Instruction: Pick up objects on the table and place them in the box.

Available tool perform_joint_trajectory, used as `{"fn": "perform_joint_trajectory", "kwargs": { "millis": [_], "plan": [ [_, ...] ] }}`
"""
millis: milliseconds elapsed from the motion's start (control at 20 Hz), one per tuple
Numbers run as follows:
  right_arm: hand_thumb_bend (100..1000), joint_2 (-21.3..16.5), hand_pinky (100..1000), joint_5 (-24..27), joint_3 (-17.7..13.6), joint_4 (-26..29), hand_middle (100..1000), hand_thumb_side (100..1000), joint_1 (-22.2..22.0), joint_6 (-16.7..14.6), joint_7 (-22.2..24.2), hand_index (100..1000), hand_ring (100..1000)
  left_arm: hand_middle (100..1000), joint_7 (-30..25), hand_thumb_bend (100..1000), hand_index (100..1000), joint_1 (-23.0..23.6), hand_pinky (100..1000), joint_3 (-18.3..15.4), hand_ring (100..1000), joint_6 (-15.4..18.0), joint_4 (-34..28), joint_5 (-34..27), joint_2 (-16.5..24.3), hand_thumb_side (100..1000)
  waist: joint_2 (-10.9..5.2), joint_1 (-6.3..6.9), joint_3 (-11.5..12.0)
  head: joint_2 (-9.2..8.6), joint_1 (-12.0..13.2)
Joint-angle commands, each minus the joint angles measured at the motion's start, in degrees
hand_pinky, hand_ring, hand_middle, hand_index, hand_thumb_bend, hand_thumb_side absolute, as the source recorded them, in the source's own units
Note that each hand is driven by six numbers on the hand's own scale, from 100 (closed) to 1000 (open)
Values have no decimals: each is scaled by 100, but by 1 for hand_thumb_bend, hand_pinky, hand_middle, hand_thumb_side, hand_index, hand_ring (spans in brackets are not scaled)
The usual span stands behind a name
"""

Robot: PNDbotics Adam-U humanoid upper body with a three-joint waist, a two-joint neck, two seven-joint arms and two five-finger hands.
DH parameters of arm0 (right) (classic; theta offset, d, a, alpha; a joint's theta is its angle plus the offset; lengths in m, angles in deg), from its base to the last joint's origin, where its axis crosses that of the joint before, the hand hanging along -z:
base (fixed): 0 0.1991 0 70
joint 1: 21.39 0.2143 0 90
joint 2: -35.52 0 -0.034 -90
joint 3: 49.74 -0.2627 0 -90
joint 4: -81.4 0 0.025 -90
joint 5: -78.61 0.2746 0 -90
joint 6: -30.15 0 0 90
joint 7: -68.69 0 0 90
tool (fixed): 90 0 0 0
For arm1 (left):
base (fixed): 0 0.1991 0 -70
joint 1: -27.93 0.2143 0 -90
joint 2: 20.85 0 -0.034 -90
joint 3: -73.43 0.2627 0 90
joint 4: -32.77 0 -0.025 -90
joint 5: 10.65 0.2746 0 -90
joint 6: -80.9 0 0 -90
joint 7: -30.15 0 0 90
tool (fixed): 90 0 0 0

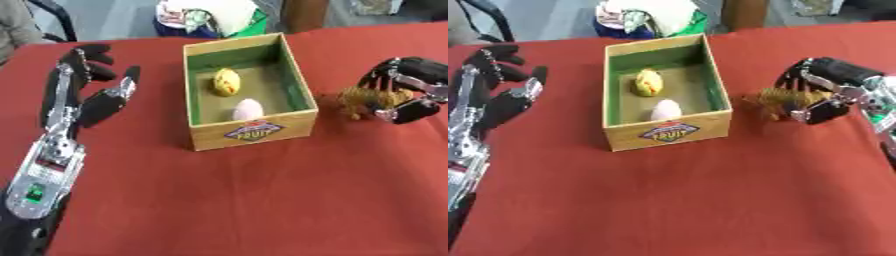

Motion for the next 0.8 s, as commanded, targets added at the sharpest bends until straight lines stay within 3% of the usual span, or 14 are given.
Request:
{"fn": "perform_joint_trajectory", "kwargs": {
  "millis": [50, 300, 550, 800],
  "plan": [
    [100, -79, 371, -154, 29, -161, 529, 100, -59, 21, 163, 672, 415, 568, -4, 445, 740, -40, 639, -48, 525, 6, -79, 8, 73, 223, -51, -1, -13, -23, 4],
    [100, -97, 264, -41, -52, -55, 497, 100, -61, 12, -165, 636, 304, 568, -1, 444, 741, -44, 640, -56, 525, 11, -78, 7, 69, 222, -44, -8, -24, -31, 9],
    [100, -169, 238, 233, -192, 302, 485, 100, -5, 126, -636, 628, 279, 568, 7, 447, 741, -36, 641, -63, 528, 13, -77, 3, 73, 222, -44, -15, -30, -35, 14],
    [100, -261, 228, 536, -263, 769, 481, 100, 180, 257, -770, 626, 269, 567, 8, 450, 740, -39, 640, -62, 529, 16, -83, 3, 73, 221, -53, -31, -34, -43, 11]
  ]
}}
